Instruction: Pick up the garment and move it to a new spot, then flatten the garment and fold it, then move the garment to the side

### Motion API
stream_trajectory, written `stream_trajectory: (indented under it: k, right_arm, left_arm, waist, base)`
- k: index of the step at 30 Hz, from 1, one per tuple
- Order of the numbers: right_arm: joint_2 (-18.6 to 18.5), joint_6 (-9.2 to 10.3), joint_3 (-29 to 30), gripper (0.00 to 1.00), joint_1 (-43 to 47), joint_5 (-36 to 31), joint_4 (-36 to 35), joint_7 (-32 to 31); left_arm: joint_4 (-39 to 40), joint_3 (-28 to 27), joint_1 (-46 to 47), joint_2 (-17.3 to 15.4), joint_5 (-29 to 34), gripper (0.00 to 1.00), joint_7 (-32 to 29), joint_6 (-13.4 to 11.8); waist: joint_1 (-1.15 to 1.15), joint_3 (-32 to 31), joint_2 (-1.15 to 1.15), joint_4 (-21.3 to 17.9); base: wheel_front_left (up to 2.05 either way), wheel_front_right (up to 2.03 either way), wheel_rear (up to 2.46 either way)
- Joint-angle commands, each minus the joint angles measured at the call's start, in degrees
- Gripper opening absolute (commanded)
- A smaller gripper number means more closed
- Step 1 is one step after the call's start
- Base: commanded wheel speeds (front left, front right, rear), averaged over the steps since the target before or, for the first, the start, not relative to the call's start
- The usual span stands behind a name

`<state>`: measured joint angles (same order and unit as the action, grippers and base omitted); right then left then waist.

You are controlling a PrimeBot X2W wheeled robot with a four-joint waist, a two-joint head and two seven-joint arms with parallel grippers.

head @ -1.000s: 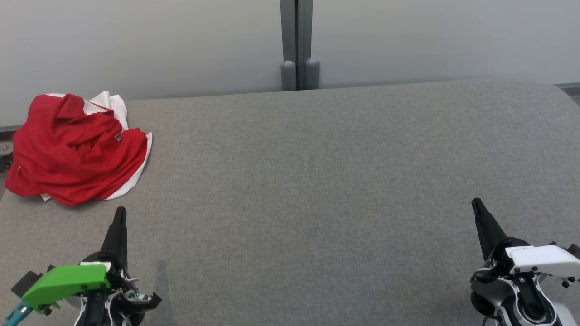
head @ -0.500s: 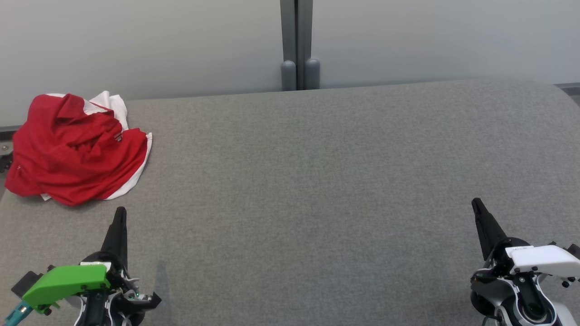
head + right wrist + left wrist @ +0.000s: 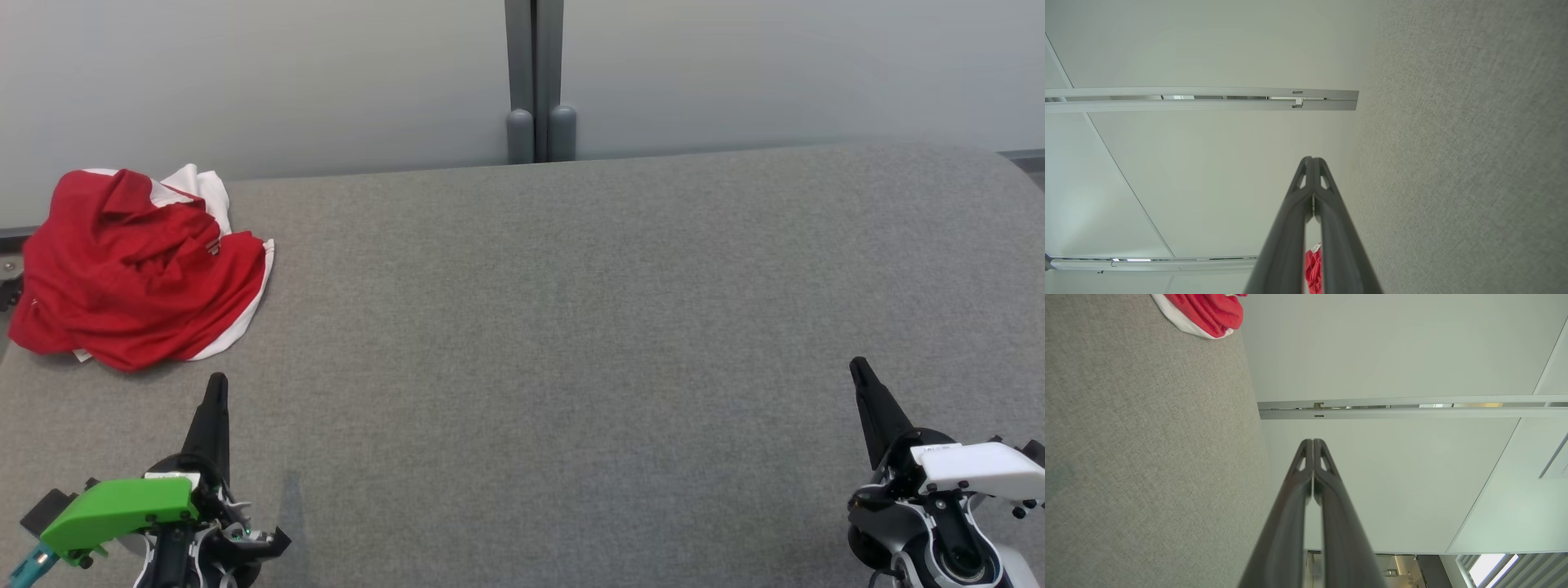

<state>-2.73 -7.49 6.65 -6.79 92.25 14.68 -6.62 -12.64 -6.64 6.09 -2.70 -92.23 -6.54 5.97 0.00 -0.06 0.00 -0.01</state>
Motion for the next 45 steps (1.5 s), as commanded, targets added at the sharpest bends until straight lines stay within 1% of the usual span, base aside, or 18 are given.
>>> stream_trajectory:
  k: [1,39,40,41,42,43,44,45]
  right_arm:
    - [-0.31,0.0,0.11,0.0,-0.39,0.07,-0.2,-0.2]
    - [-0.31,0.0,0.11,0.0,-0.39,0.07,-0.2,-0.2]
    - [0.09,-0.01,-0.02,1.0,0.13,0.0,0.24,0.02]
    - [0.19,0.0,-0.09,0.0,0.36,-0.03,0.54,0.1]
    - [0.42,0.01,-0.12,1.0,0.9,-0.01,1.25,0.04]
    - [0.54,0.01,-0.18,0.0,1.24,-0.03,1.53,0.11]
    - [0.7,0.01,-0.24,1.0,1.69,-0.05,2.06,0.14]
    - [0.68,0.01,-0.46,1.0,1.76,-0.2,1.95,0.48]
  left_arm:
    - [0.19,-0.06,0.68,-0.37,-0.24,0.0,-0.16,-0.16]
    - [0.19,-0.06,0.68,-0.37,-0.24,0.0,-0.16,-0.17]
    - [-0.31,0.04,-0.09,0.05,0.0,1.0,0.06,0.01]
    - [-0.66,0.12,-0.26,0.1,0.02,0.0,0.11,0.02]
    - [-1.29,0.16,-0.81,0.24,0.0,1.0,0.07,0.01]
    - [-1.7,0.27,-1.13,0.32,0.02,0.0,0.14,0.02]
    - [-2.26,0.38,-1.61,0.39,0.03,1.0,0.17,0.02]
    - [-2.16,0.8,-1.67,0.38,0.13,1.0,0.5,0.04]
  waist:
    - [0.0,0.0,0.0,0.0]
    - [0.0,0.0,0.0,0.0]
    - [0.0,0.0,0.0,0.0]
    - [0.0,0.0,0.0,0.0]
    - [0.0,0.0,0.0,0.0]
    - [0.0,0.0,0.0,0.0]
    - [0.0,0.0,0.0,0.0]
    - [0.0,0.01,0.0,0.0]
  base:
    - [0.0,0.0,0.0]
    - [0.0,0.0,0.0]
    - [0.0,0.0,0.0]
    - [0.0,0.0,0.0]
    - [0.0,0.0,0.0]
    - [0.0,0.0,0.0]
    - [0.0,0.0,0.0]
    - [0.0,0.0,0.0]
